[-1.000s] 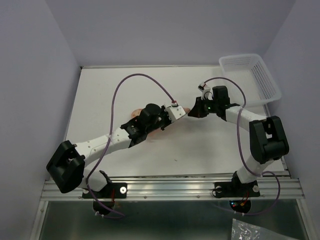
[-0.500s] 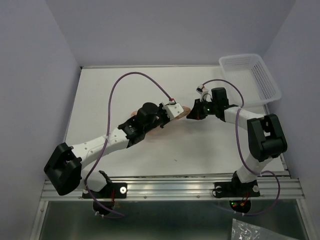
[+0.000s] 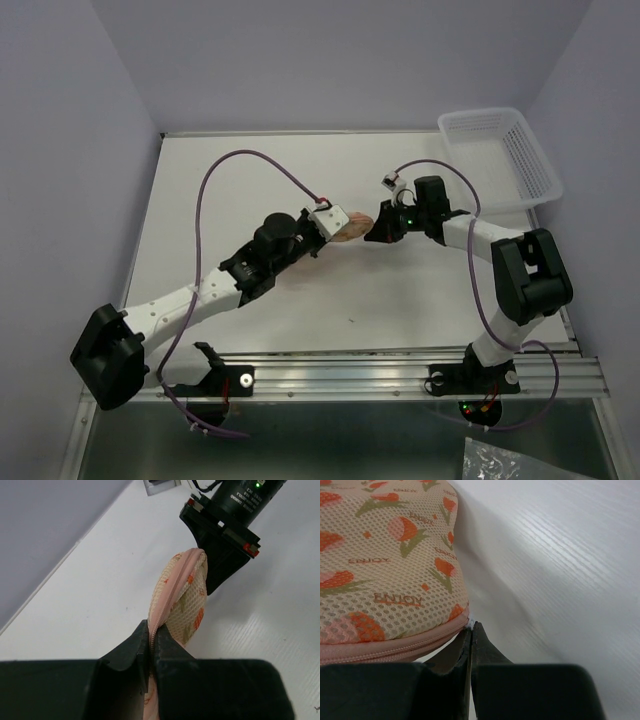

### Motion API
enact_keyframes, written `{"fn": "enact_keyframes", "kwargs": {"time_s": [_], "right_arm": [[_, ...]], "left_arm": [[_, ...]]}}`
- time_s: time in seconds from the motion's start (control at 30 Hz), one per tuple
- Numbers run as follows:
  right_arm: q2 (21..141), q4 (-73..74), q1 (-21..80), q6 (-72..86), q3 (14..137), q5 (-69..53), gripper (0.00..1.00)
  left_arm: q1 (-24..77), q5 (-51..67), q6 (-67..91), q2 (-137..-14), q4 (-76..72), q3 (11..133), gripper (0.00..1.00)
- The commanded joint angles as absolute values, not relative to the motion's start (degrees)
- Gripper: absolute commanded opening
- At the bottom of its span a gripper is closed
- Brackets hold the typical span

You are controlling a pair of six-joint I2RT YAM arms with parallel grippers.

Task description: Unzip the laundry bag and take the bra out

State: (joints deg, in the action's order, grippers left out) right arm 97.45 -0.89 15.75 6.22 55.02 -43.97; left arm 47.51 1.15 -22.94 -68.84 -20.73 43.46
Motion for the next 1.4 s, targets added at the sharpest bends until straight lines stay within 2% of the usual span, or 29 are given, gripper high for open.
{"fn": "enact_keyframes", "kwargs": {"time_s": [0.0, 0.17, 0.33, 0.63, 0.9, 1.03, 1.37], "right_arm": [[98.08, -3.16, 15.91, 4.75, 56.07, -45.52, 0.01], [98.87, -7.55, 17.05, 6.77, 54.85, -51.93, 0.01], [100.19, -9.05, 18.98, 6.94, 53.97, -53.35, 0.01], [98.00, -6.86, 19.51, 6.51, 54.93, -44.22, 0.01], [98.17, -5.01, 19.51, 5.19, 57.39, -42.37, 0.01], [98.87, -1.77, 19.51, 3.00, 61.16, -37.71, 0.01], [105.11, 3.52, 18.37, -4.74, 70.40, -26.47, 0.05]], "left_arm": [[46.94, 1.50, -21.27, -64.95, -31.90, 44.30, 0.00], [46.67, 1.67, -19.95, -64.95, -32.17, 44.21, 0.00], [46.67, 1.76, -19.34, -63.72, -33.13, 43.68, 0.00], [46.67, 1.14, -19.60, -62.58, -32.87, 42.28, 0.00], [46.58, 0.62, -20.48, -61.43, -32.78, 41.22, 0.00], [46.58, -2.54, -21.18, -64.32, -31.65, 42.01, 0.00], [46.58, -0.36, -21.01, -74.26, -24.97, 46.84, 0.00]]}}
